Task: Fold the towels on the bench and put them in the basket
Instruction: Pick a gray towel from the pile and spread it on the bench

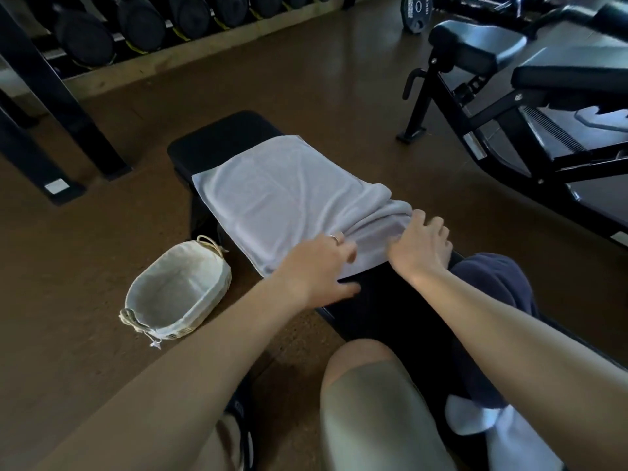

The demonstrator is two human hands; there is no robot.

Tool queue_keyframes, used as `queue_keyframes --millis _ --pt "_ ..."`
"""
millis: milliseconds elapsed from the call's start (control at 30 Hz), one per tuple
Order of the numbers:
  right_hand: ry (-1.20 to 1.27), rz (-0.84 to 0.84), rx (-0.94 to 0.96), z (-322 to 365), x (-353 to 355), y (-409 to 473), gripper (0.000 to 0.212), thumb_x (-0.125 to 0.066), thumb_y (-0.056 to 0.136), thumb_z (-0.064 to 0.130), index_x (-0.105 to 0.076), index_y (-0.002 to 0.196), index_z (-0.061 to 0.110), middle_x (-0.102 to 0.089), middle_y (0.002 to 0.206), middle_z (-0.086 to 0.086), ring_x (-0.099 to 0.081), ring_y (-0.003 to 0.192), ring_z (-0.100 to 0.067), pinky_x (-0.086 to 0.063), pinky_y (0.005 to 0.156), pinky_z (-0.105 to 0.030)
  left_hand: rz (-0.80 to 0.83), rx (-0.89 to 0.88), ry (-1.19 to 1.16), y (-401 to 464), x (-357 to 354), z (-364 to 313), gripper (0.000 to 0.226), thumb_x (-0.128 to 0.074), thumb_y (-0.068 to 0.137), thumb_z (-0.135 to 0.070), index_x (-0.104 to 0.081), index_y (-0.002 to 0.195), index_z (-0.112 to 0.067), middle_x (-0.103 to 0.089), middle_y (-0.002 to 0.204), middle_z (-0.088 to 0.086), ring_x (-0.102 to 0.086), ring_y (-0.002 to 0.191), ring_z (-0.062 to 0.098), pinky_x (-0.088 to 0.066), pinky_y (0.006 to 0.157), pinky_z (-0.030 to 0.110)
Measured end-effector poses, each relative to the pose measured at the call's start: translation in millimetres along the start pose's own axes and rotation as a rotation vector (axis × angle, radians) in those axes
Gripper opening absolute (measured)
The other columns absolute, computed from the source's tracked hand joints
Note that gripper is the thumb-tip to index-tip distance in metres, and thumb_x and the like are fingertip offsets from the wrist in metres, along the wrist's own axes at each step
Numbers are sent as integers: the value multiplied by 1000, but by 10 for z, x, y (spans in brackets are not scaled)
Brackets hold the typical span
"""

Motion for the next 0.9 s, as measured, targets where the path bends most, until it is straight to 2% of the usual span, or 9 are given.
queue_keyframes --millis 133,233,333,400,567,667,767,833,900 --pt "97 104 -125 -249 -4 45 57 -47 104 38 -29 153 13 -40 151 -22 -42 137 -40 -38 111 -53 11 -18 280 22 -262 -117 33 -58 99 -30 -48 127 -15 -50 131 4 -53 116 23 -41 82 32" --pt "60 92 -32 -235 75 -17 51 -50 103 34 -38 147 10 -44 146 -19 -46 132 -38 -43 103 -51 -31 -15 402 36 -287 -134 24 -47 100 -11 -48 123 -14 -51 130 5 -56 111 23 -33 74 30" --pt "-45 120 81 -229 68 -165 57 -57 99 30 -34 149 13 -43 145 -16 -45 132 -37 -46 100 -51 -29 -19 397 51 -298 -174 24 -48 96 -6 -50 119 -15 -53 127 6 -55 112 25 -35 74 31" --pt "-148 157 67 -355 21 -276 69 -65 95 30 -29 152 13 -39 146 -15 -42 134 -37 -48 101 -51 -8 22 376 60 -313 -165 26 -49 94 -6 -49 119 -15 -53 127 6 -54 114 25 -38 77 32" --pt "-375 245 -27 -774 -127 -471 70 -59 98 24 -24 156 6 -26 155 -19 -32 139 -42 -46 102 -55 22 79 336 62 -360 -140 46 -48 95 -5 -37 139 -15 -53 129 6 -55 117 27 -38 75 33" --pt "-354 260 -60 -871 -78 -499 71 -65 96 27 -30 154 7 -31 152 -20 -40 135 -42 -48 100 -52 62 85 314 64 -363 -142 29 -45 97 -6 -45 124 -15 -53 125 8 -55 114 28 -37 74 33" --pt "-178 202 -58 -827 64 -453 64 -66 95 33 -38 147 7 -39 146 -18 -47 130 -39 -48 98 -48 83 171 76 52 -323 -67 21 -41 98 -12 -55 114 -14 -52 121 11 -53 112 31 -44 85 40" --pt "100 179 -51 -733 77 -388 54 -60 97 32 -45 142 6 -48 140 -18 -53 125 -37 -48 92 -42 42 196 -57 57 -229 -24 18 -41 96 -15 -58 101 -18 -53 113 12 -53 109 31 -44 91 41" --pt "456 154 -147 -693 52 -373 44 -59 96 28 -57 133 3 -60 131 -18 -59 118 -35 -46 85 -36 -10 218 -144 41 -132 47 16 -40 93 -17 -54 89 -23 -51 105 8 -50 101 28 -42 89 38"
Point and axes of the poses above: each hand's wrist, its own y-axis towards the middle knuckle, its own x-axis out of the back of the hand, z = x × y, the point moved 9 cm from there along y, towards the middle knuckle
